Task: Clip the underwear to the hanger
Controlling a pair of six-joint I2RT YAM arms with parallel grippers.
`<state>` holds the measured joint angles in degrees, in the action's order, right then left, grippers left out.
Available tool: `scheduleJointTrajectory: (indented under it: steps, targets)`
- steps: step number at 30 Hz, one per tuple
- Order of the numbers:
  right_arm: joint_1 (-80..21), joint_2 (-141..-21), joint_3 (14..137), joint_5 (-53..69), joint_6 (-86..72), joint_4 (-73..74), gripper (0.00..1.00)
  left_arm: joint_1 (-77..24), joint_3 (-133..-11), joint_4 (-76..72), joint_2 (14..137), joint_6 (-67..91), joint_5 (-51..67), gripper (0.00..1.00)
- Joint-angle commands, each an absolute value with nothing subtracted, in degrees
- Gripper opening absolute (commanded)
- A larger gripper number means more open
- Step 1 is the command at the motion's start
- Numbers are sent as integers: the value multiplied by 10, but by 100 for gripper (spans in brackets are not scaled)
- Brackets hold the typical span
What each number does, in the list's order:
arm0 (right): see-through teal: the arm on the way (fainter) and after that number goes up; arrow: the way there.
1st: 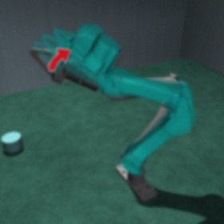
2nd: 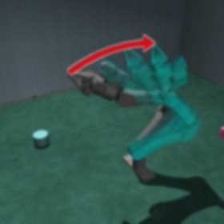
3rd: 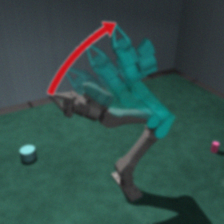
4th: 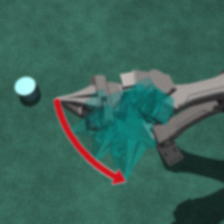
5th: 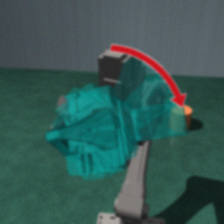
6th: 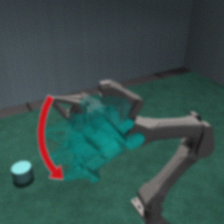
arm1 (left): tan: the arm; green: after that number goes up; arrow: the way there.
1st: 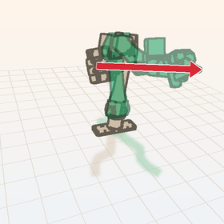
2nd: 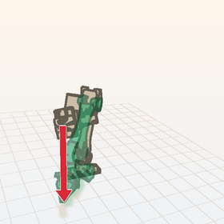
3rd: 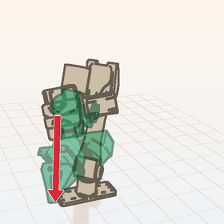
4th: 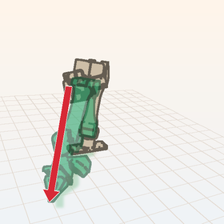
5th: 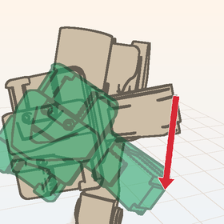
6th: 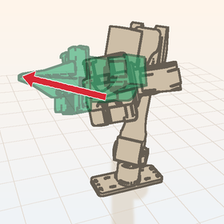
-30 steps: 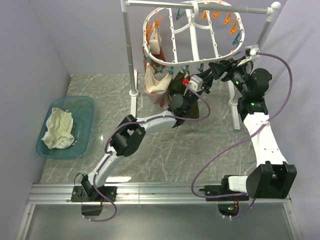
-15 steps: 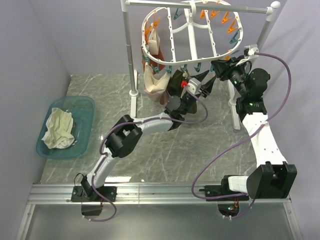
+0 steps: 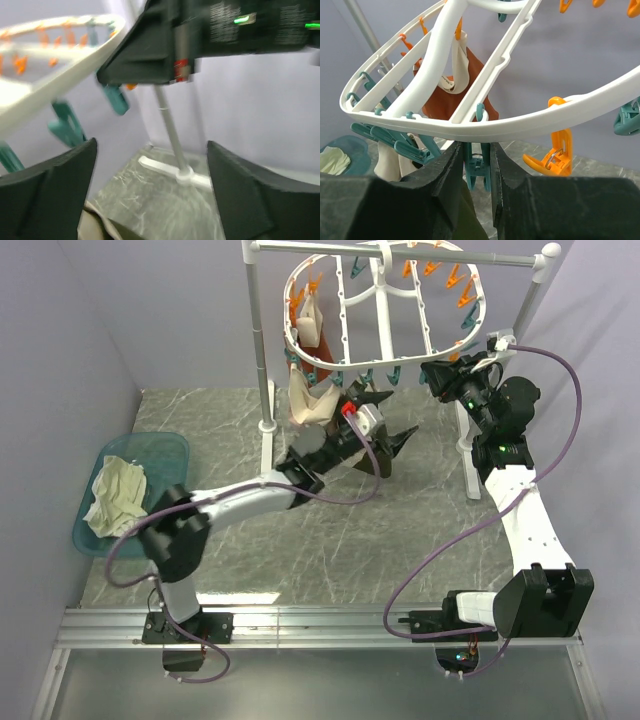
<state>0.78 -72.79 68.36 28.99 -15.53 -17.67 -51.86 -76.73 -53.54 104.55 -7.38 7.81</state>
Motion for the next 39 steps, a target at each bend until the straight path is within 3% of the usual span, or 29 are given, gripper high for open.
scheduleJointTrajectory:
  steps: [1, 4, 9, 15, 19, 25, 30, 39]
  targets:
    - [7, -707, 687, 298, -151, -180, 0, -478, -779, -313, 948, -131, 302, 99]
    - [7, -706, 685, 309, -154, -180, 0, -436, -823, -106, 924, -218, 432, 99]
    - [7, -708, 686, 327, -163, -178, 0, -417, -854, 137, 897, -486, 440, 99]
    - [7, -712, 692, 344, -169, -174, 0, -417, -816, 206, 864, -781, 401, 99]
    - [7, -716, 696, 363, -180, -176, 0, -417, -755, 185, 851, -972, 403, 99]
    - [7, -718, 698, 374, -185, -174, 0, -416, -665, 68, 853, -1106, 375, 99]
    - [8, -719, 698, 380, -187, -174, 0, -412, -623, -52, 867, -1124, 341, 99]
    - [8, -721, 695, 390, -186, -179, 0, -377, -580, -68, 829, -1135, 366, 99]
